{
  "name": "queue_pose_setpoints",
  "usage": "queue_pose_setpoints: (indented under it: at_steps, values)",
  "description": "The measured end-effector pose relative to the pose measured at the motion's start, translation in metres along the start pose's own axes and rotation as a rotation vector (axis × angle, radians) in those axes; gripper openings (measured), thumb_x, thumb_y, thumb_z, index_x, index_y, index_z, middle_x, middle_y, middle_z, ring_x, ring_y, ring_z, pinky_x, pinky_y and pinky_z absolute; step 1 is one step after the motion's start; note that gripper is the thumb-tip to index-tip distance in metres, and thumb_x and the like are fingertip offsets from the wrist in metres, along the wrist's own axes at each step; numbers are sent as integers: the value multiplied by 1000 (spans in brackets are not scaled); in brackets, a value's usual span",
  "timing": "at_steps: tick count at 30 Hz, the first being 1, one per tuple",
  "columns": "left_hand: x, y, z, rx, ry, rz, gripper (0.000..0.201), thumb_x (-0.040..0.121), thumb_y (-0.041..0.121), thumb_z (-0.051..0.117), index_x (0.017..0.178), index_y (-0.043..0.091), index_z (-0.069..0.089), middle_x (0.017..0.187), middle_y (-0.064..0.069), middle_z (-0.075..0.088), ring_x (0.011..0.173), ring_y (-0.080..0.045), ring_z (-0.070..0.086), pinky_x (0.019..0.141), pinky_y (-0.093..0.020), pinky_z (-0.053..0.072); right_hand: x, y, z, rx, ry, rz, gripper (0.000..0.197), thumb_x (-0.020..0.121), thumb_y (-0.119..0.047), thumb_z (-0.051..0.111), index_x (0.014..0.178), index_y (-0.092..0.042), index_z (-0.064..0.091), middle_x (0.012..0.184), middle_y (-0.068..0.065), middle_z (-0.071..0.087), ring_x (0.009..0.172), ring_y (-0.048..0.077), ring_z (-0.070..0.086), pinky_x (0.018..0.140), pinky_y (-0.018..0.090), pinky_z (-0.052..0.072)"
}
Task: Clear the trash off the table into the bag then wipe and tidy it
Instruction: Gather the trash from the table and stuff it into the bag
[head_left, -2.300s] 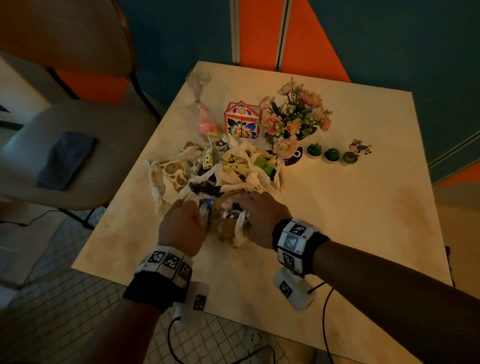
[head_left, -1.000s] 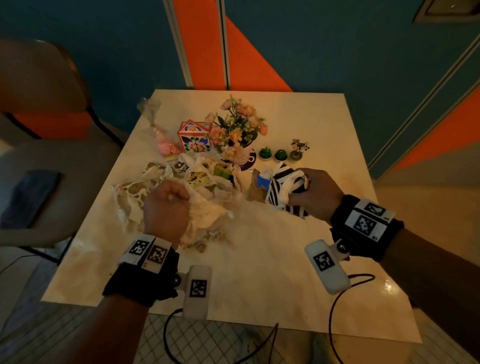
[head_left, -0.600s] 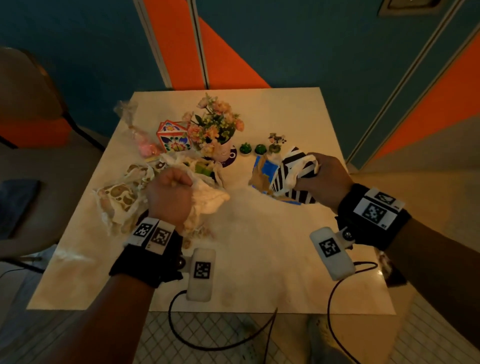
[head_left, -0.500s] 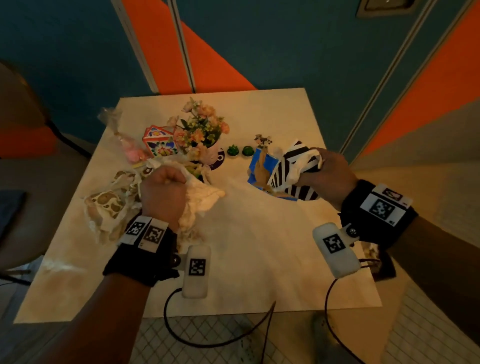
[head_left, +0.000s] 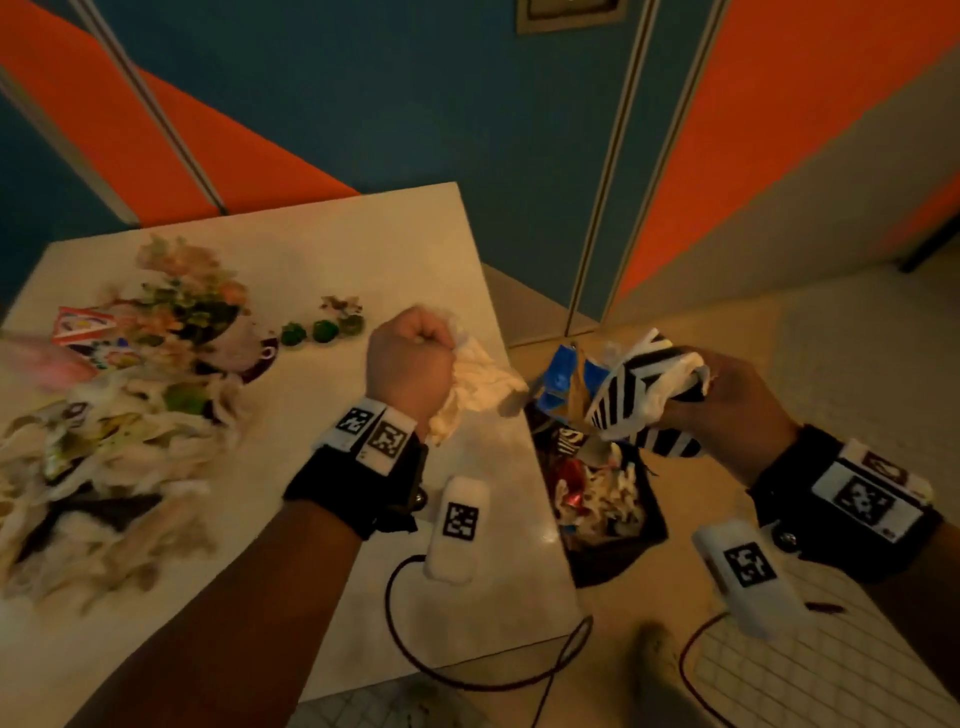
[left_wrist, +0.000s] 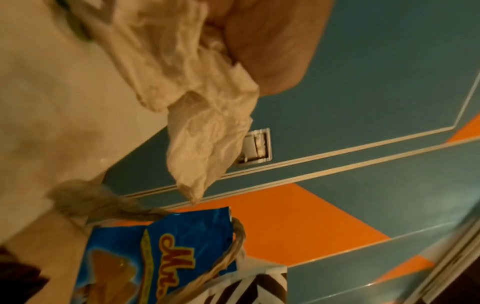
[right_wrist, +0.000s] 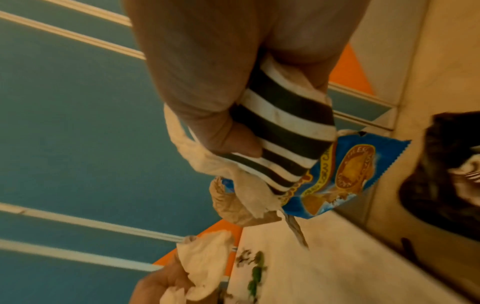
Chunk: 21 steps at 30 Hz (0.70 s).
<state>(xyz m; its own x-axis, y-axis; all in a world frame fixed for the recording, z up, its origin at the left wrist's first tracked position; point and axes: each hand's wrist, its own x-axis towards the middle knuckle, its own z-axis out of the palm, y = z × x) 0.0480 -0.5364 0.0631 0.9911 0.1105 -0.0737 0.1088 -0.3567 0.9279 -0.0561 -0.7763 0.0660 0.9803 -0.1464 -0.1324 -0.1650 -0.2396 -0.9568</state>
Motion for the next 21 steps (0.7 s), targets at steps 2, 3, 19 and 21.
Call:
queue_pose_setpoints:
  at_steps: [2,3,19,21]
  values:
    - [1,-1,51,55,-58,-3,34,74,-11,45,59,16,56,68,3,59,69,-8,54,64,-17,45,0,33,-29,20,8,79,28,77,11,68,85,-16,66,72,-11,73,72,4,69,66,19,57]
    - [1,-5,76,99,-82,-5,30,76,-8,46,62,14,59,72,0,61,74,-12,56,68,-20,45,2,51,-41,32,23,133,26,78,11,67,83,-15,65,68,-10,72,67,6,69,63,21,57]
    - [33,-157,305,960,-561,-144,31,85,10,55,116,5,56,113,-14,62,103,-32,61,78,-34,49,76,307,-26,313,57,866,11,78,0,71,86,-5,66,78,17,65,74,35,64,79,52,57]
    - [44,-182,321,999,-638,-191,45,88,8,52,132,6,44,124,-15,56,109,-32,58,78,-34,48,89,329,-18,378,21,950,29,72,-9,78,97,-2,64,85,18,63,78,35,63,80,51,55]
